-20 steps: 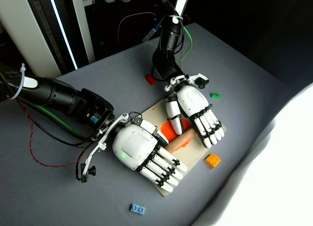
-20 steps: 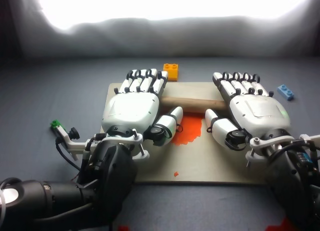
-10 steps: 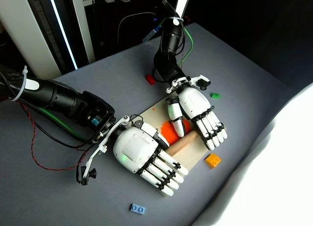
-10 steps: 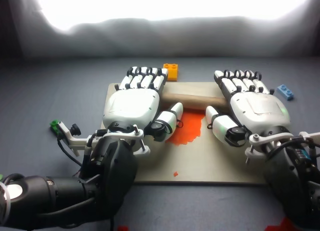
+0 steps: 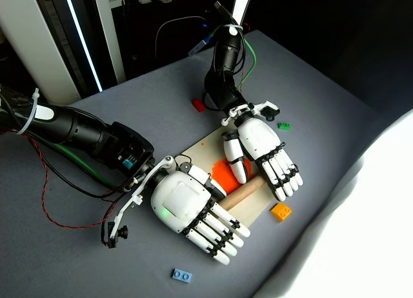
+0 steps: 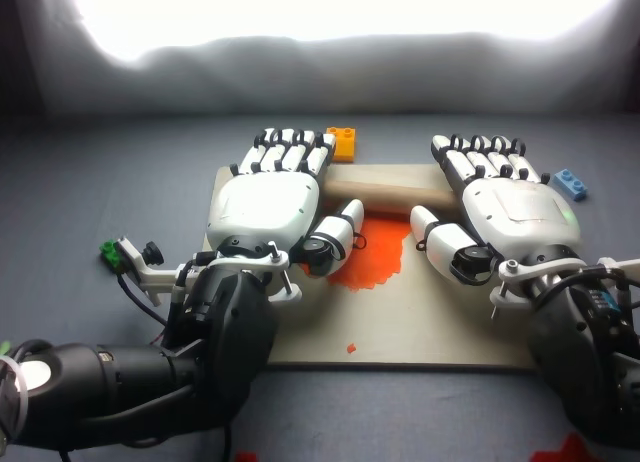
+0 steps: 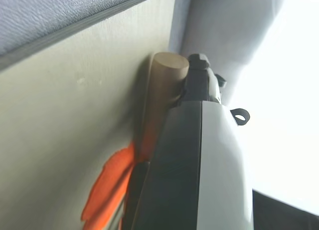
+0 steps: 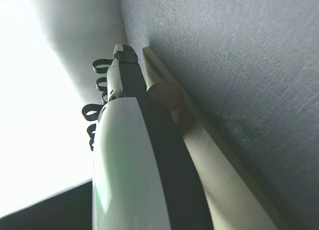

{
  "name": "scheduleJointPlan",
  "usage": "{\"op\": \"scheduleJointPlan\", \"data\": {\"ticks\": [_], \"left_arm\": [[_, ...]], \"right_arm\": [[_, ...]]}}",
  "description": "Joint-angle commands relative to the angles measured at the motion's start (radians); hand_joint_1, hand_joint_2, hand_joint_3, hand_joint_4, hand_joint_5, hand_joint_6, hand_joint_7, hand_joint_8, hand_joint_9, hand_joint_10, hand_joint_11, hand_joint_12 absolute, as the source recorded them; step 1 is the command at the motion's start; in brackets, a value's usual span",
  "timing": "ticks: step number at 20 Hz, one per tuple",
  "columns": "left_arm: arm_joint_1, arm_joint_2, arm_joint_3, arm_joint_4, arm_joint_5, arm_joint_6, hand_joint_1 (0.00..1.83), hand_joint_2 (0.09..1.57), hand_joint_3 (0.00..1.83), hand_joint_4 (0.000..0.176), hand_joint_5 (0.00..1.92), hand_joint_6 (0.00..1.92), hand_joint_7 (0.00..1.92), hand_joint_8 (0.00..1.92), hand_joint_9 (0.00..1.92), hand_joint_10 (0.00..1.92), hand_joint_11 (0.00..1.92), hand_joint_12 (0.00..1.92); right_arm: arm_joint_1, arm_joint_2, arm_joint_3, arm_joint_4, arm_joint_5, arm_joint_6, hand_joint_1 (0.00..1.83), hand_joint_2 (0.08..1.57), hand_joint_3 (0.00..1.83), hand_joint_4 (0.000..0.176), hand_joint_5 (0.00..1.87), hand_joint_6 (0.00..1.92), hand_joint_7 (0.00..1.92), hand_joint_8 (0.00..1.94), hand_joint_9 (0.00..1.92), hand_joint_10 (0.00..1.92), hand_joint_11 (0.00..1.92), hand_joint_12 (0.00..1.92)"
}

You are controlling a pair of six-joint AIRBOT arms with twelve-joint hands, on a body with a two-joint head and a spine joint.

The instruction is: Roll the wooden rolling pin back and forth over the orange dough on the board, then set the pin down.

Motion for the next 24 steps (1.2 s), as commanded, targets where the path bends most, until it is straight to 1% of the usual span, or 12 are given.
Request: {"op": "scheduleJointPlan", "data": {"ticks": [1, 2, 5, 16, 17, 18, 19, 20, 21, 22, 23, 24], "left_arm": [[-0.005, 0.001, 0.005, 0.028, -0.065, -0.001, 0.0, 1.57, 0.09, 0.0, 0.12, 0.0, 0.11, 0.0, 0.06, 0.0, 0.01, 0.12], [-0.005, 0.001, 0.005, 0.028, -0.063, -0.001, 0.0, 1.57, 0.1, 0.0, 0.14, 0.01, 0.13, 0.0, 0.08, 0.0, 0.0, 0.16], [-0.006, 0.001, 0.004, 0.028, -0.06, -0.001, 0.0, 1.57, 0.09, 0.0, 0.04, 0.0, 0.04, 0.0, 0.01, 0.0, 0.0, 0.01], [-0.006, 0.005, 0.005, 0.029, -0.054, -0.005, 0.0, 1.57, 0.09, 0.0, 0.09, 0.02, 0.08, 0.01, 0.03, 0.01, 0.01, 0.0], [-0.006, 0.008, 0.003, 0.029, -0.051, -0.008, 0.0, 1.57, 0.1, 0.0, 0.17, 0.01, 0.15, 0.02, 0.1, 0.01, 0.0, 0.16], [-0.005, 0.01, 0.001, 0.029, -0.051, -0.009, 0.0, 1.57, 0.1, 0.0, 0.17, 0.01, 0.15, 0.02, 0.1, 0.01, 0.0, 0.16], [-0.005, 0.013, -0.001, 0.029, -0.051, -0.009, 0.0, 1.57, 0.09, 0.0, 0.2, 0.01, 0.19, 0.01, 0.13, 0.01, 0.0, 0.26], [-0.005, 0.015, -0.003, 0.029, -0.051, -0.009, 0.0, 1.57, 0.09, 0.0, 0.2, 0.01, 0.19, 0.01, 0.13, 0.01, 0.0, 0.26], [-0.005, 0.016, -0.004, 0.029, -0.049, -0.009, 0.0, 1.57, 0.1, 0.0, 0.2, 0.01, 0.19, 0.0, 0.12, 0.0, 0.0, 0.23], [-0.005, 0.017, -0.006, 0.029, -0.047, -0.009, 0.0, 1.57, 0.11, 0.0, 0.23, 0.01, 0.22, 0.01, 0.15, 0.01, 0.0, 0.29], [-0.006, 0.018, -0.007, 0.029, -0.045, -0.009, 0.0, 1.57, 0.11, 0.0, 0.23, 0.01, 0.22, 0.01, 0.15, 0.01, 0.0, 0.29], [-0.007, 0.019, -0.009, 0.029, -0.045, -0.009, 0.0, 1.57, 0.09, 0.0, 0.23, 0.0, 0.23, 0.0, 0.17, 0.01, 0.0, 0.35]], "right_arm": [[0.009, 0.002, 0.008, -0.039, 0.071, 0.01, 0.0, 1.57, 0.1, 0.0, 0.06, 0.0, 0.06, 0.0, 0.01, 0.0, 0.0, 0.0], [0.011, 0.002, 0.012, -0.038, 0.069, 0.011, 0.0, 1.57, 0.11, 0.0, 0.06, 0.0, 0.06, 0.0, 0.0, 0.0, 0.0, 0.0], [0.018, 0.0, 0.026, -0.038, 0.065, 0.019, 0.0, 1.57, 0.09, 0.0, 0.04, 0.0, 0.06, 0.01, 0.0, 0.0, 0.0, 0.0], [0.012, 0.0, 0.026, -0.038, 0.063, 0.02, 0.0, 1.57, 0.08, 0.0, 0.06, 0.01, 0.07, 0.01, 0.01, 0.0, 0.0, 0.0], [0.011, 0.0, 0.025, -0.038, 0.061, 0.02, 0.0, 1.57, 0.1, 0.0, 0.1, 0.02, 0.11, 0.02, 0.05, 0.02, 0.0, 0.0], [0.01, 0.0, 0.024, -0.038, 0.061, 0.02, 0.0, 1.57, 0.1, 0.0, 0.1, 0.02, 0.11, 0.02, 0.05, 0.02, 0.0, 0.0], [0.01, 0.0, 0.023, -0.038, 0.061, 0.019, 0.0, 1.57, 0.09, 0.0, 0.2, 0.04, 0.21, 0.02, 0.13, 0.03, 0.02, 0.02], [0.01, 0.0, 0.022, -0.038, 0.063, 0.018, 0.0, 1.57, 0.09, 0.0, 0.2, 0.04, 0.21, 0.02, 0.13, 0.03, 0.02, 0.02], [0.009, 0.0, 0.022, -0.038, 0.063, 0.018, 0.0, 1.57, 0.1, 0.0, 0.24, 0.02, 0.25, 0.01, 0.17, 0.02, 0.0, 0.21], [0.008, 0.0, 0.021, -0.038, 0.063, 0.017, 0.0, 1.57, 0.14, 0.0, 0.3, 0.02, 0.32, 0.01, 0.23, 0.03, 0.0, 0.45], [0.007, 0.0, 0.019, -0.038, 0.063, 0.016, 0.0, 1.57, 0.14, 0.0, 0.3, 0.02, 0.32, 0.01, 0.23, 0.03, 0.0, 0.45], [0.006, 0.0, 0.016, -0.038, 0.065, 0.015, 0.0, 1.57, 0.11, 0.0, 0.3, 0.01, 0.32, 0.0, 0.23, 0.02, 0.0, 0.4]]}}
